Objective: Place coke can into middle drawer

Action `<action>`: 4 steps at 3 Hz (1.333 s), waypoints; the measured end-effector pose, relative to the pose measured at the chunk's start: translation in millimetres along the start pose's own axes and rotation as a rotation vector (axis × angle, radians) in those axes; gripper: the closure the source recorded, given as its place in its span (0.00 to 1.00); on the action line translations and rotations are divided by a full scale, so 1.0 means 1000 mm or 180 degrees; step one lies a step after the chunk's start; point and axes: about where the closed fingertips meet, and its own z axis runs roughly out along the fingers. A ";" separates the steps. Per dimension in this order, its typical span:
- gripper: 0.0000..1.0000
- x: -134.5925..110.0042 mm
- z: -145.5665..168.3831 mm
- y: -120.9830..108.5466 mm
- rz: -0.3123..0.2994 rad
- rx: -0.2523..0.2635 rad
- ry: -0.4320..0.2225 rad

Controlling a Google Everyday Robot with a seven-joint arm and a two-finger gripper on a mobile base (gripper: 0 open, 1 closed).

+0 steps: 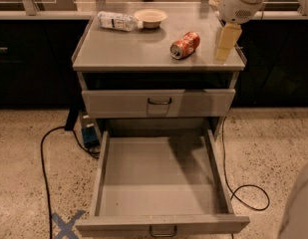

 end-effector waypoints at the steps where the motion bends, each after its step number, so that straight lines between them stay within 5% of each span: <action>1: 0.00 -0.019 0.032 -0.022 -0.0099 0.0079 -0.0091; 2: 0.00 -0.045 0.088 -0.057 -0.0328 0.0098 -0.0085; 4: 0.00 -0.045 0.101 -0.069 -0.0357 0.0183 -0.0056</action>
Offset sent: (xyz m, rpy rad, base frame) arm 0.1057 0.0627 -0.0293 -0.0168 -0.0862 0.1025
